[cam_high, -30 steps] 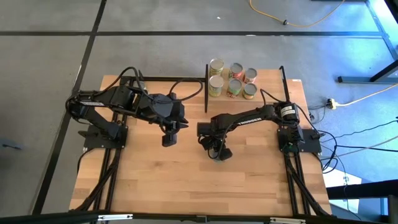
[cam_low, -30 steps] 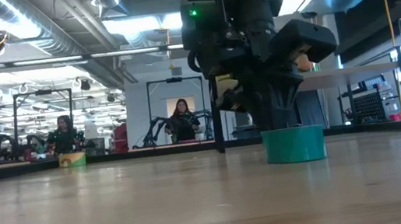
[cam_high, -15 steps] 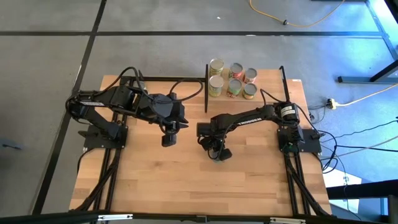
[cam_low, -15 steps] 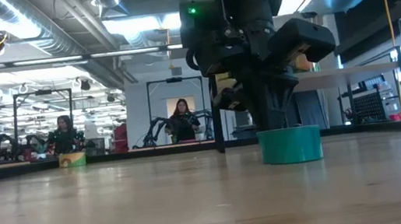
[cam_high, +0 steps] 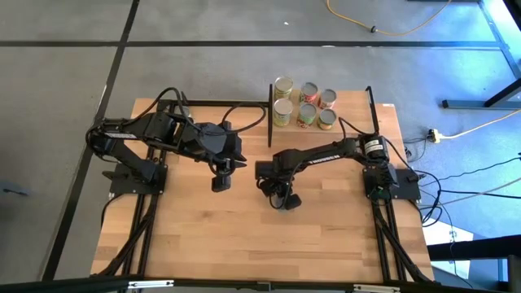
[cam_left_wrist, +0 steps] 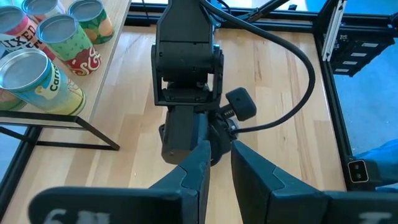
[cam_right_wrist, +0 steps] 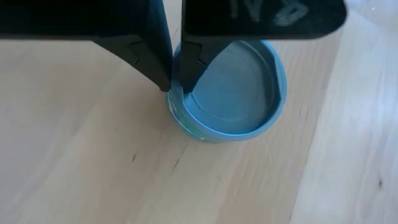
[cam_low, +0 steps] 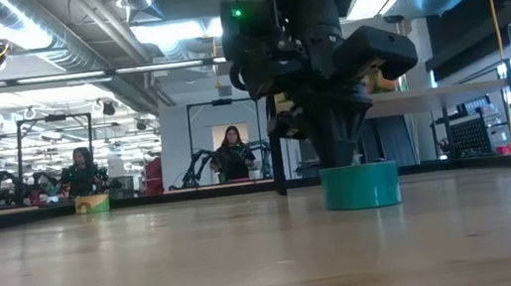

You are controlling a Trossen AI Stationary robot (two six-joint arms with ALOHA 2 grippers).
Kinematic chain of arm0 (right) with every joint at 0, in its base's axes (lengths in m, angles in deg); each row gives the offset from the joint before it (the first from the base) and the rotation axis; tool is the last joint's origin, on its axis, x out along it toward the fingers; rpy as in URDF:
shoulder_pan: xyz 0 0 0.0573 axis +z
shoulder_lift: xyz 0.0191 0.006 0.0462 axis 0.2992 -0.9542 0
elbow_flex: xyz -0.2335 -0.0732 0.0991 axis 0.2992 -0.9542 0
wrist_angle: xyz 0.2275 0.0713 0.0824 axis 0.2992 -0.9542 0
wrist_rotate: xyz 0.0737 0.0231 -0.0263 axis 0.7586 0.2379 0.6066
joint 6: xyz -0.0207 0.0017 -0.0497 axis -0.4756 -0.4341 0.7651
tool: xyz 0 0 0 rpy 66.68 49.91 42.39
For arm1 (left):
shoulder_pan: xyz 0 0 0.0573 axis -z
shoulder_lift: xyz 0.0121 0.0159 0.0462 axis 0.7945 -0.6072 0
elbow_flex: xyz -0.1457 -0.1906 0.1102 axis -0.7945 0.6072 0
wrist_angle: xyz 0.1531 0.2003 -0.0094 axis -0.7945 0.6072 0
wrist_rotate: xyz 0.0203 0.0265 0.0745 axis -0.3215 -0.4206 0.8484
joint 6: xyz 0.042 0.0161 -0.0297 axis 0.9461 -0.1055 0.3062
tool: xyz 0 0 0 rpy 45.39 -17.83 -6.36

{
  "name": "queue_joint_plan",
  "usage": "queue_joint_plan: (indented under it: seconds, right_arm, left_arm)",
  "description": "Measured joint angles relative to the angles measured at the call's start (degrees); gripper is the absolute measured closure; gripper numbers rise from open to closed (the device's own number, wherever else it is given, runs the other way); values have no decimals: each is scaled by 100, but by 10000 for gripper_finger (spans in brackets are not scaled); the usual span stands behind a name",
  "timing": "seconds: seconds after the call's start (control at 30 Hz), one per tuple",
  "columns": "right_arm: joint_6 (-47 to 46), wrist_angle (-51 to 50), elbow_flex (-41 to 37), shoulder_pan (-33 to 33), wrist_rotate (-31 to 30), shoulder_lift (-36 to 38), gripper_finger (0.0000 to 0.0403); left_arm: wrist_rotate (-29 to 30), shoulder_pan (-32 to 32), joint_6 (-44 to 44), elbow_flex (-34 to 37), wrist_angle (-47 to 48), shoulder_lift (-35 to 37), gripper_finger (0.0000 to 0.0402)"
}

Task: Pick and place cans onto a shelf
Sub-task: Put the blue can on the shelf

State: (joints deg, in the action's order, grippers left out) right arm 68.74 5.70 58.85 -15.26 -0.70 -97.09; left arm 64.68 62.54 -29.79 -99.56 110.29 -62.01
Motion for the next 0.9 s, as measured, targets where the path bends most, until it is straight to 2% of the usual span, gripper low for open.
queue_joint_plan:
  seconds: [0.27,0.43,0.63,0.9]
  right_arm:
    - [-19,-416,11,7,36,28,388]
    - [-18,-725,20,120,-142,216,388]
    - [-91,-1613,354,288,-531,490,388]
    - [-364,-2528,827,534,-612,976,388]
  left_arm:
    - [-2,0,-1,0,0,0,344]
    - [-2,0,0,0,21,0,344]
    - [-22,2,0,0,42,0,344]
    - [-25,2,0,0,166,0,344]
